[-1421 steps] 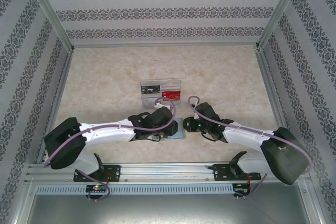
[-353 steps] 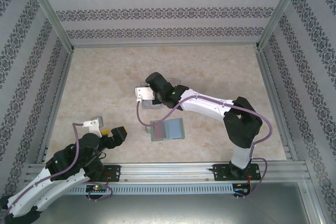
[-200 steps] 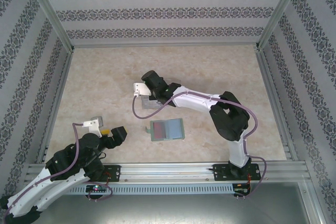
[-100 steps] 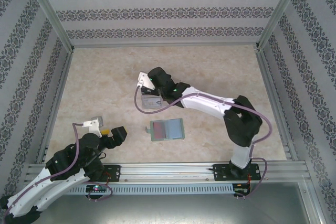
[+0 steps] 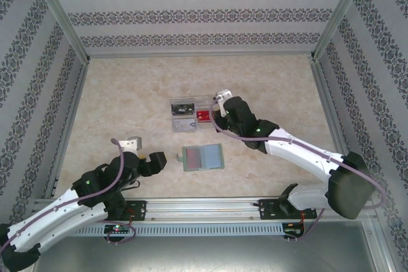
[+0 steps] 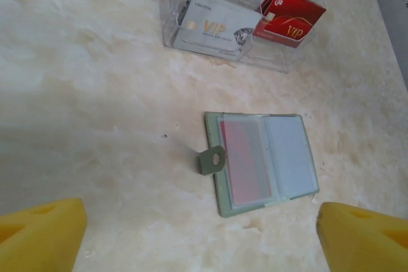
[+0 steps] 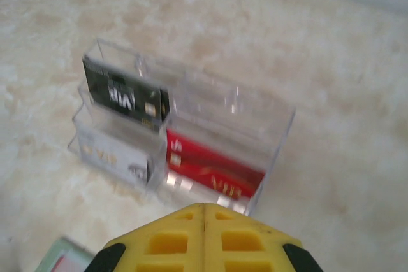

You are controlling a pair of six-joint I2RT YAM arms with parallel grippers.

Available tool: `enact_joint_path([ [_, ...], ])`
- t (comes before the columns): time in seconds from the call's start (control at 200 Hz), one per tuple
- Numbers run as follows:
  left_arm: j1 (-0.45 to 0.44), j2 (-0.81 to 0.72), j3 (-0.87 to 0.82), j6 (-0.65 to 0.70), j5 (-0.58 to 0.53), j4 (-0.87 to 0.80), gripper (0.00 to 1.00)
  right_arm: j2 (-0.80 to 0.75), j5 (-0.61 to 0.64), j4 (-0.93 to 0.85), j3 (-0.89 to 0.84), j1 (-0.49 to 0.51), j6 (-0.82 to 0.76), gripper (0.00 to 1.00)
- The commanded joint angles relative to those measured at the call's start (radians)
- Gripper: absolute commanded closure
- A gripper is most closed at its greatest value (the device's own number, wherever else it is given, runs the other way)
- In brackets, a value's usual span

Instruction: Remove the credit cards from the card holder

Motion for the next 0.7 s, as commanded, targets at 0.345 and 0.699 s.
enact_joint_path([
  [0.345, -0.054, 0.523, 0.107, -0.037, 0.116, 0.352, 0.33, -0.106, -0.297, 0.125, -0.394, -0.04, 0.396, 1.0],
  [0.699, -0.108, 0.778, 0.212, -0.044, 0.116, 0.395, 0.39, 0.021, -0.35, 0.18, -0.41, -0.04, 0.411, 1.0],
])
